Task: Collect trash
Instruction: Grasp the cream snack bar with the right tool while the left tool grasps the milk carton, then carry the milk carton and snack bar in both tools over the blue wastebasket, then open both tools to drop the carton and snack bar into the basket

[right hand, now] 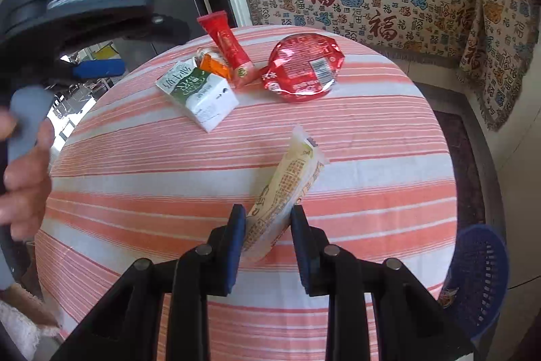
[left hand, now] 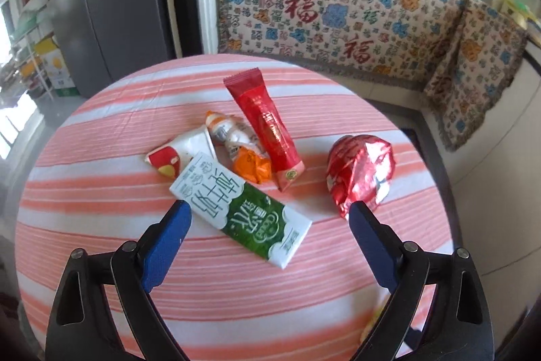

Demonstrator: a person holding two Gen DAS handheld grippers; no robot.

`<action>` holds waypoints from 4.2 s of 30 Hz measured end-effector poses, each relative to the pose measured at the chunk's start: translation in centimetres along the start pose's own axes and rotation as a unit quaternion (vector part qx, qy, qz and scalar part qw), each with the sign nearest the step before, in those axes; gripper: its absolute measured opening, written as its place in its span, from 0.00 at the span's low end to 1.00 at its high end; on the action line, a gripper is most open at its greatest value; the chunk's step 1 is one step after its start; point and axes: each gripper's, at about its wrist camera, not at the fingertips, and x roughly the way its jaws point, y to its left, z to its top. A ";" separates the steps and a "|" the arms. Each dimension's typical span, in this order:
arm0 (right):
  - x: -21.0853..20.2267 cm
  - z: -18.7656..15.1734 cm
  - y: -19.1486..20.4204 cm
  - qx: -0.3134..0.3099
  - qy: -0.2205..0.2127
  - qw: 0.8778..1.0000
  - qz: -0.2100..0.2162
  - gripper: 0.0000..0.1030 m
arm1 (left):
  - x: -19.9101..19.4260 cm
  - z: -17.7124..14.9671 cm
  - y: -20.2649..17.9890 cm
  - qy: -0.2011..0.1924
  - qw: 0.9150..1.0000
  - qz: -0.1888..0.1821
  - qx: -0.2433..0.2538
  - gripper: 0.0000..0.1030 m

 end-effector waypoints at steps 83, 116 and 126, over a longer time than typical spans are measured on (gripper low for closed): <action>-9.2 -0.2 -15.8 0.122 -0.043 0.990 -0.049 0.11 | -7.5 -11.3 -11.4 0.024 0.963 -0.204 0.176 0.50; -11.6 -8.7 -38.6 0.297 0.010 0.943 -0.151 0.11 | 1.3 -17.6 -37.1 0.119 0.907 -0.321 0.244 0.49; -10.4 -9.3 -39.9 0.318 0.006 0.938 -0.139 0.38 | 2.7 -17.7 -38.5 0.115 0.911 -0.318 0.237 0.78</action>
